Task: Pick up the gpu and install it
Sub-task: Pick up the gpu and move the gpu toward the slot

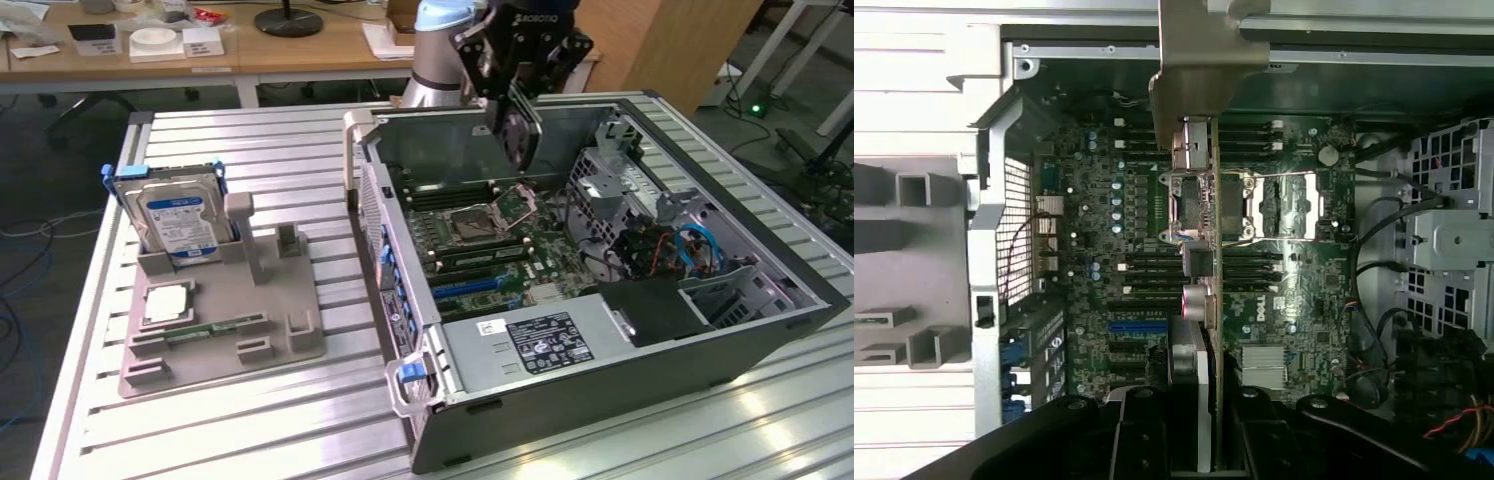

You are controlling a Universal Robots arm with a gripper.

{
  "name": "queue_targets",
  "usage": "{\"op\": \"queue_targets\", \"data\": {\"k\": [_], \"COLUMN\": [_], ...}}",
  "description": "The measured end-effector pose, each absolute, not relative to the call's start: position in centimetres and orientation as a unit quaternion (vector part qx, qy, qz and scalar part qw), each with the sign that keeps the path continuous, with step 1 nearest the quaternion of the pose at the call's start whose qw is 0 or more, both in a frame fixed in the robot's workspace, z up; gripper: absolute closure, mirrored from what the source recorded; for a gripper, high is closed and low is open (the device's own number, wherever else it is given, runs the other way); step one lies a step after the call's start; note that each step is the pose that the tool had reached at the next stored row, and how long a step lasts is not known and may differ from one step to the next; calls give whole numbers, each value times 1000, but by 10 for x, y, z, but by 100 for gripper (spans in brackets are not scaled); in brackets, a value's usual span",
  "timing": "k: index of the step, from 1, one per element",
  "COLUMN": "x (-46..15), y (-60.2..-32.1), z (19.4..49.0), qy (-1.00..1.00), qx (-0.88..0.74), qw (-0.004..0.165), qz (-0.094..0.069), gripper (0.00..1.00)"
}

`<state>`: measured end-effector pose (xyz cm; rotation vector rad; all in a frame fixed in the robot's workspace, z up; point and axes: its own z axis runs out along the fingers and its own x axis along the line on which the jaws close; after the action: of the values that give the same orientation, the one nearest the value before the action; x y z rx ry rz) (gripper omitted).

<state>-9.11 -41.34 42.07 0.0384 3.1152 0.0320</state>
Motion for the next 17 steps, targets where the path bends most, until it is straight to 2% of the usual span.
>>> {"op": "queue_targets", "data": {"k": [17], "x": [-45], "y": [-413], "z": [420], "qy": [1000], "qx": [11], "qw": [13], "qz": [11], "gripper": [72]}}
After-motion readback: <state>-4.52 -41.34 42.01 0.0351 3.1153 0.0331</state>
